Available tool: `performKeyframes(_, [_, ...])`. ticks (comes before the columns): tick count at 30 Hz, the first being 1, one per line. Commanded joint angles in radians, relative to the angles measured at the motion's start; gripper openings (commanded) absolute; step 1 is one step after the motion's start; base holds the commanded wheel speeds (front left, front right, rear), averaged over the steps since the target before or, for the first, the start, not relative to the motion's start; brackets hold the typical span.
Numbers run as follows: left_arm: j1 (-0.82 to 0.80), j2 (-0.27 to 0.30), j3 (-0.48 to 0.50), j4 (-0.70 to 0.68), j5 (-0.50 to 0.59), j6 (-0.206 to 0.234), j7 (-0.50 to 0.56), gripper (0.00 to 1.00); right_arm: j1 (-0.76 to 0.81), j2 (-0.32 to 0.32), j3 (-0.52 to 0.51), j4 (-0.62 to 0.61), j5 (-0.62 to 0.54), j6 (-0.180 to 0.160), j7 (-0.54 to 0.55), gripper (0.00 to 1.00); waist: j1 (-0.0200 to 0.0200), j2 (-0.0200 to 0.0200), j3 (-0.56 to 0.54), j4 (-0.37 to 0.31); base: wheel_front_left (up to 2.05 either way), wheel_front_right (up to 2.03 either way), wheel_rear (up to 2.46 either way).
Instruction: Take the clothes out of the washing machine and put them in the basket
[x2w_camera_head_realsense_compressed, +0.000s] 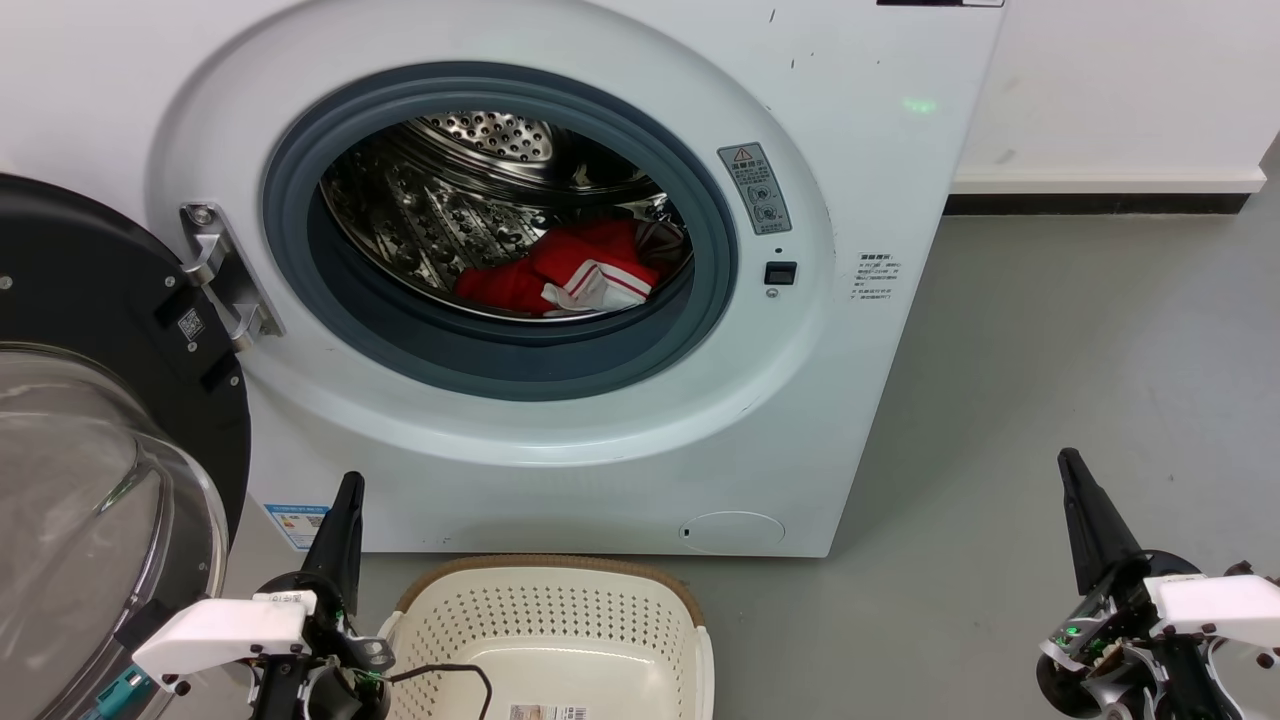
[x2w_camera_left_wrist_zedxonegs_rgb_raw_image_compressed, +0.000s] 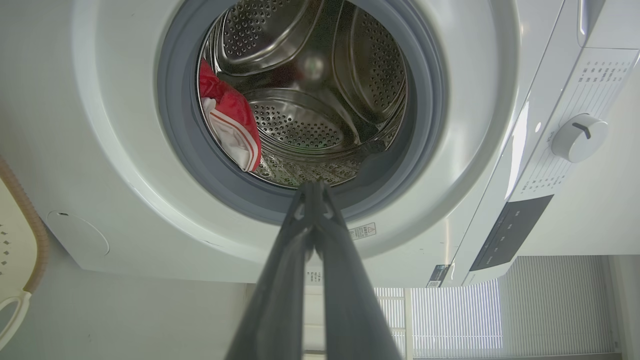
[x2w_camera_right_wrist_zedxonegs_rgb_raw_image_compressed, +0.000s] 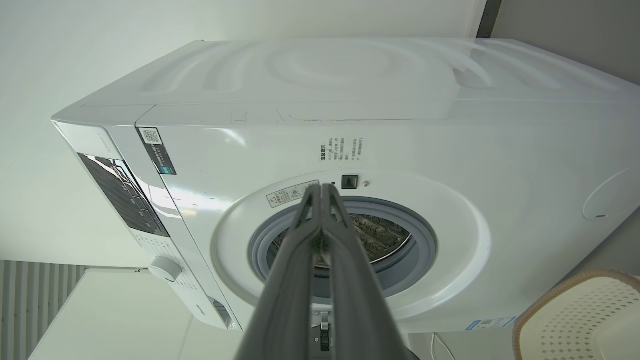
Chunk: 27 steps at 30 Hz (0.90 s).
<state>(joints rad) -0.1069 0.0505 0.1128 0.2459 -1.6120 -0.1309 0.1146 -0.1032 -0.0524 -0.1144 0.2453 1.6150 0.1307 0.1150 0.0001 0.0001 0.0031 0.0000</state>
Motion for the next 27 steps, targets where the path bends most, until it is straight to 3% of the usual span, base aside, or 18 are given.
performKeyframes(1, [-0.006,-0.001,0.003,0.000,-0.002,-0.002,0.002,0.00,-0.012,0.003,0.001,0.001,-0.004,0.000,0.000,0.00,-0.0001,-0.0001,0.000,0.000,0.00,0.00,0.00])
performKeyframes(26, [-0.006,-0.001,0.003,0.000,-0.002,-0.002,0.002,0.00,-0.012,0.003,0.001,0.001,-0.004,0.000,0.000,0.00,-0.0001,-0.0001,0.000,0.000,0.00,0.00,0.00])
performKeyframes(27, [0.000,0.000,0.000,0.000,0.000,0.000,0.000,1.00,0.000,0.000,0.000,0.000,0.000,0.000,0.000,1.00,-0.0001,-0.0001,0.000,0.000,0.00,0.00,0.00])
